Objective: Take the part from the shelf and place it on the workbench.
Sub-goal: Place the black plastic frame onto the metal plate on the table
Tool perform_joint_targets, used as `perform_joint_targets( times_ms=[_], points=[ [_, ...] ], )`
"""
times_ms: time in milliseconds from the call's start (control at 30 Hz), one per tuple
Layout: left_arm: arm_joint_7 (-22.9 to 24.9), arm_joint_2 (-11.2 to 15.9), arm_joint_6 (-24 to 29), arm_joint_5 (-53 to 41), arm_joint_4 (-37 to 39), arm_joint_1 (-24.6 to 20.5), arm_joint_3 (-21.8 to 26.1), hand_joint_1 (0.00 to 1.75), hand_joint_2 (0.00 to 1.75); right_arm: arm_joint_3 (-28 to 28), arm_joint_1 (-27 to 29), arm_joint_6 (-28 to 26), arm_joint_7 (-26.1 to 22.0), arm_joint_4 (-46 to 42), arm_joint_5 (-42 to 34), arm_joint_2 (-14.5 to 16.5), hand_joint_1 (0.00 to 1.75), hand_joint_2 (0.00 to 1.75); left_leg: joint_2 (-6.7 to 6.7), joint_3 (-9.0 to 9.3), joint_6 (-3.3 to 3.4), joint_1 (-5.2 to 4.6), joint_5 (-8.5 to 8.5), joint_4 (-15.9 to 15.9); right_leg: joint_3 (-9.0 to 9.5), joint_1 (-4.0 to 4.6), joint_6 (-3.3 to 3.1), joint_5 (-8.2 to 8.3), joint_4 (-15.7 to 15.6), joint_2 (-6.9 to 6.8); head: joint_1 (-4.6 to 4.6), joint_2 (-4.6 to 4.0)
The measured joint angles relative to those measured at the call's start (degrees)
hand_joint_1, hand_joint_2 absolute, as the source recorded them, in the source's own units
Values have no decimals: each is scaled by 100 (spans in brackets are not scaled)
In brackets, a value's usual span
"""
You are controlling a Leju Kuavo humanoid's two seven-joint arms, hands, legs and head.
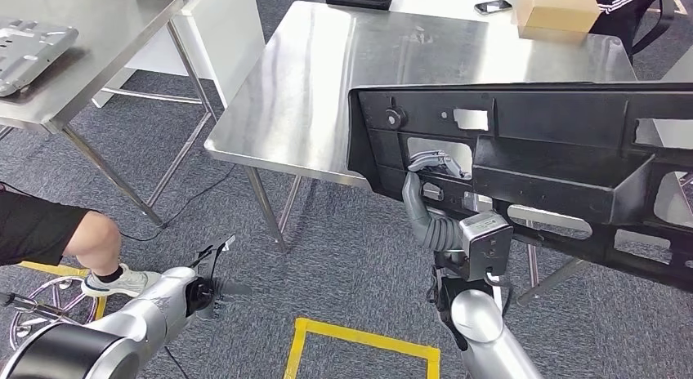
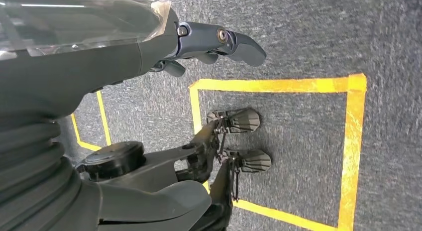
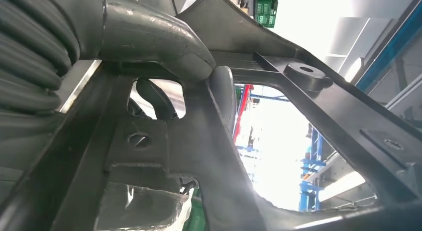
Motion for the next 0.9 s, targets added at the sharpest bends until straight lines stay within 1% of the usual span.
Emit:
perform_joint_targets(
  times_ms=[33,67,100,133,167,200,233,267,300,333,367,433,500,533,567,633,667,700,733,767,800,833,867,900],
  points=[
    [0,0,0,0,-1,-2,0,0,175,0,-3,0,0,-1,0,4,175,175,4,-90,-35,13,-110,197,28,-23,-41,-9,-8,1,-8,0],
    [1,-1,1,0,0,-1,0,0,175,1,-5,0,0,-1,0,7,175,175,8,-250,-65,29,-263,511,49,-30,-70,-23,-10,1,-16,0],
    [1,1,2,0,2,6,0,0,175,1,-5,0,0,0,0,10,175,175,11,-457,-93,43,-430,904,61,-28,-92,-38,-9,1,-25,0],
    [2,3,6,0,4,16,0,0,175,2,-2,0,0,1,0,12,175,175,14,-673,-115,56,-551,1265,67,-26,-103,-48,-7,2,-26,0],
    [2,6,7,0,7,27,0,0,175,2,3,0,0,1,0,12,175,175,18,-833,-131,68,-585,1490,71,-24,-110,-57,-5,4,-30,0],
    [2,7,7,0,9,34,0,0,175,2,7,0,0,2,0,12,175,175,24,-888,-139,79,-501,1499,82,-24,-111,-68,-2,8,-32,0],
    [2,10,7,0,9,34,0,0,175,2,9,0,0,2,-1,12,175,175,29,-818,-138,90,-314,1276,102,-26,-102,-84,0,13,-34,0],
    [2,12,7,0,9,31,0,0,175,2,9,1,0,2,-1,13,175,175,33,-648,-133,103,-75,891,130,-27,-85,-107,2,17,-37,0],
    [1,14,7,0,9,25,0,0,175,2,6,1,0,2,-1,13,175,175,33,-446,-125,107,100,495,155,-17,-58,-133,4,21,-35,0],
    [1,16,7,0,8,19,0,0,175,2,0,1,1,1,-1,13,175,175,28,-279,-107,102,208,184,169,-1,-28,-156,10,23,-34,0],
    [1,16,7,0,8,18,0,0,175,2,-5,1,1,1,-1,13,175,175,23,-175,-84,88,240,6,172,13,0,-172,13,23,-33,0],
    [2,16,7,0,8,17,0,0,175,4,-15,1,1,-1,-1,13,175,175,13,-129,-15,51,206,-58,170,24,56,-189,8,21,-36,0],
    [2,12,7,0,5,12,0,0,175,4,-19,0,0,-2,0,13,175,175,14,-96,62,52,205,-83,149,15,110,-228,41,14,-36,0],
    [1,8,7,0,4,7,0,0,175,2,-22,0,0,-2,0,13,175,175,14,-78,89,61,209,-98,134,12,129,-250,72,11,-33,0],
    [1,5,7,0,3,5,0,0,175,1,-23,0,0,-3,0,12,175,175,15,-64,105,68,210,-107,115,10,137,-266,106,7,-31,0],
    [0,4,7,0,3,2,0,0,175,0,-24,0,0,-3,1,12,175,175,14,-60,112,67,206,-108,105,8,138,-278,137,7,-28,0],
    [0,6,7,0,3,-2,0,0,175,0,-25,0,0,-3,1,12,175,175,15,-56,129,66,200,-107,23,8,129,-338,292,7,-24,0],
    [1,7,7,0,4,-4,0,0,175,0,-24,1,0,-3,2,11,175,175,16,-52,150,64,191,-107,-128,9,116,-441,573,7,-20,0],
    [1,7,5,0,4,2,0,0,175,1,-15,1,0,-2,2,8,175,175,11,-34,173,57,166,-106,-379,9,128,-523,961,8,-15,0],
    [1,6,5,0,5,8,0,0,175,1,-7,1,0,-2,2,5,175,175,4,0,192,51,133,-104,-556,9,156,-522,1184,7,-13,0],
    [1,2,4,0,5,16,0,0,175,1,2,0,0,-1,1,2,175,175,-5,44,191,45,94,-102,-585,9,200,-401,1110,3,-12,0],
    [1,-1,3,0,6,22,0,0,175,1,7,1,0,-1,1,-1,175,175,-14,91,176,37,51,-99,-503,11,240,-205,808,-6,-7,0],
    [0,-1,3,0,6,19,0,0,175,1,5,0,1,-1,0,-1,175,175,-21,121,151,22,14,-92,-304,20,237,-32,387,-12,-5,0],
    [0,-1,3,0,6,16,0,0,175,1,5,0,1,-1,0,-1,175,175,-24,137,126,9,-15,-86,-179,29,209,58,128,-18,-7,0]
  ],
)
